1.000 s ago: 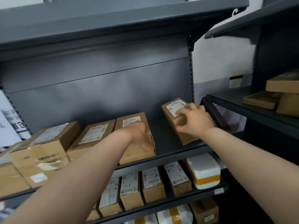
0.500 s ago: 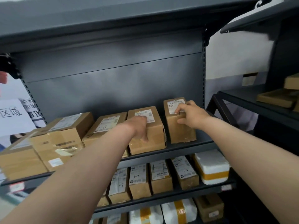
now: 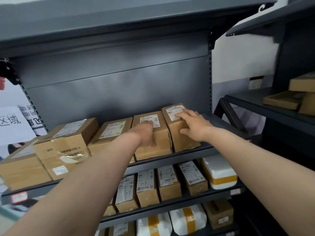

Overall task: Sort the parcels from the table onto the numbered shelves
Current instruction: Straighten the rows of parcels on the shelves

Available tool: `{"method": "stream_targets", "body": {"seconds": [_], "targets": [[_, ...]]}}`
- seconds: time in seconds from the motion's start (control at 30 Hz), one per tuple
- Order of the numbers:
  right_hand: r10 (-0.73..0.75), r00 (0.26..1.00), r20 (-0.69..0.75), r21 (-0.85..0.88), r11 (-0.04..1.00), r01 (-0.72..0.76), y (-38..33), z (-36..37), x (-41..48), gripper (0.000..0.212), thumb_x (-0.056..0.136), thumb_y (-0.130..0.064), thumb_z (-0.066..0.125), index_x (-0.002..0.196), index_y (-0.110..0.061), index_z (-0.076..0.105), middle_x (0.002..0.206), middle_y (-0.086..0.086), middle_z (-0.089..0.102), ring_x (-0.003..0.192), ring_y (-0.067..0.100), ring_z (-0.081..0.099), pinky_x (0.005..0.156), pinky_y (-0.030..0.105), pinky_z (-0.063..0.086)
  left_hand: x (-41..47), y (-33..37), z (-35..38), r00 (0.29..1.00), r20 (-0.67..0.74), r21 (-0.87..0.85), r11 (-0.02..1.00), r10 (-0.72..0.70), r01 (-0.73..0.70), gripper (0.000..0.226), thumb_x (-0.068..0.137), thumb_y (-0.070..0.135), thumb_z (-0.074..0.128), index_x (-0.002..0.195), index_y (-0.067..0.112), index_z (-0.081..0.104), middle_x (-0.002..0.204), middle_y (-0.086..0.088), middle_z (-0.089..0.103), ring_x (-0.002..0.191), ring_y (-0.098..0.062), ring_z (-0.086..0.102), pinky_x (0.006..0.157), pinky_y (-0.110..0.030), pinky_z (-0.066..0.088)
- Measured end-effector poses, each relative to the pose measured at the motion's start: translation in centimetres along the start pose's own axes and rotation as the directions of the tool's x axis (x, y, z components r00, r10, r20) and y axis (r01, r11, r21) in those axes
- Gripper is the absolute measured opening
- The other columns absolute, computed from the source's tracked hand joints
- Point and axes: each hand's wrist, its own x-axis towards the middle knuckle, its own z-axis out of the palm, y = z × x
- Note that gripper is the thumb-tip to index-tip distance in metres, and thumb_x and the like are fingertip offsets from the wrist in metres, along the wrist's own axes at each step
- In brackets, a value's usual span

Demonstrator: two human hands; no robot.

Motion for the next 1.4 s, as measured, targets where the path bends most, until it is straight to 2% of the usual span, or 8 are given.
{"method": "stream_targets", "body": {"seconds": [0.07, 0.17, 0.43, 0.57, 0.67, 0.9, 1.1, 1.4], "targets": [[-0.005, 0.998, -0.069, -0.028, 1.000, 0.003, -0.5, 0.3, -0.8, 0.063, 0.096, -0.026, 0.055, 0.148, -0.040, 0.022, 0.161, -0.010, 0.003, 0.148, 0.029, -0.002, 0.115, 0.059, 0.012, -0.7, 0.1, 0.2, 0.999, -0.030, -0.015, 1.000, 0.020, -0.021, 0.089, 0.081, 0.028, 0.078, 0.151, 0.011, 0.026, 0.155, -0.008, 0.032, 0.141, -0.027, 0.032, 0.114, -0.039, 0.031], [-0.014, 0.981, -0.195, -0.060, 0.998, 0.002, -1.3, 0.9, -2.3, 0.065, 0.096, -0.024, 0.056, 0.149, -0.036, 0.021, 0.162, -0.005, 0.001, 0.148, 0.028, -0.005, 0.116, 0.058, 0.009, -1.9, 0.3, 0.3, 0.996, -0.063, 0.001, 0.998, 0.068, -0.068, 0.095, 0.082, 0.027, 0.077, 0.155, 0.013, 0.018, 0.162, -0.006, 0.018, 0.148, -0.023, 0.017, 0.119, -0.036, 0.021], [-0.041, 0.864, -0.503, -0.104, 0.994, -0.014, -1.4, 6.6, -9.4, 0.043, 0.088, -0.012, 0.063, 0.129, -0.015, 0.052, 0.138, 0.011, 0.043, 0.127, 0.033, 0.038, 0.100, 0.053, 0.036, -6.4, 1.9, 2.2, 0.881, -0.267, 0.142, 0.920, 0.392, -0.366, 0.052, 0.087, 0.023, 0.066, 0.137, 0.015, 0.050, 0.131, -0.008, 0.057, 0.122, -0.026, 0.051, 0.097, -0.040, 0.048], [0.003, 0.902, -0.431, -0.156, 0.985, -0.078, 0.5, 9.3, -12.3, 0.033, 0.087, -0.012, 0.061, 0.120, -0.016, 0.057, 0.129, 0.007, 0.049, 0.118, 0.031, 0.045, 0.090, 0.046, 0.038, -7.7, 3.8, 5.3, 0.854, -0.172, 0.107, 0.871, 0.491, -0.480, 0.045, 0.091, 0.026, 0.064, 0.134, 0.019, 0.053, 0.127, -0.004, 0.060, 0.116, -0.023, 0.056, 0.093, -0.040, 0.050], [0.080, 0.929, -0.361, -0.189, 0.969, -0.157, 2.7, 10.5, -14.1, 0.033, 0.089, -0.016, 0.060, 0.122, -0.020, 0.055, 0.129, 0.003, 0.048, 0.121, 0.026, 0.042, 0.092, 0.041, 0.036, -7.4, 5.0, 8.3, 0.859, 0.015, 0.127, 0.851, 0.511, -0.509, 0.038, 0.093, 0.024, 0.061, 0.130, 0.016, 0.057, 0.124, -0.006, 0.061, 0.115, -0.025, 0.057, 0.091, -0.041, 0.051], [0.218, 0.966, -0.142, -0.184, 0.953, -0.242, 7.9, 13.2, -15.9, 0.046, 0.088, -0.013, 0.058, 0.133, -0.019, 0.049, 0.140, 0.004, 0.042, 0.131, 0.025, 0.035, 0.099, 0.041, 0.035, -5.1, 5.9, 15.2, 0.876, 0.333, 0.076, 0.916, 0.350, -0.395, 0.044, 0.095, 0.019, 0.051, 0.138, 0.012, 0.049, 0.139, -0.010, 0.051, 0.123, -0.028, 0.051, 0.101, -0.042, 0.046], [0.252, 0.968, 0.016, -0.184, 0.952, -0.245, 12.0, 14.5, -14.9, 0.052, 0.088, -0.010, 0.056, 0.137, -0.021, 0.044, 0.149, 0.004, 0.032, 0.136, 0.024, 0.028, 0.105, 0.039, 0.031, -3.3, 7.1, 18.1, 0.898, 0.348, 0.001, 0.958, 0.268, -0.286, 0.047, 0.097, 0.019, 0.050, 0.143, 0.011, 0.041, 0.147, -0.011, 0.039, 0.132, -0.029, 0.041, 0.107, -0.040, 0.040], [0.004, 0.991, 0.137, -0.125, 0.992, 0.014, 10.2, 18.0, -10.2, 0.047, 0.091, -0.015, 0.055, 0.137, -0.020, 0.046, 0.147, 0.007, 0.037, 0.131, 0.026, 0.035, 0.104, 0.039, 0.033, -3.5, 3.9, 20.5, 0.969, 0.224, 0.058, 0.992, 0.099, -0.115, 0.069, 0.095, 0.019, 0.056, 0.153, 0.008, 0.021, 0.160, -0.012, 0.017, 0.147, -0.028, 0.016, 0.119, -0.038, 0.021]]}}
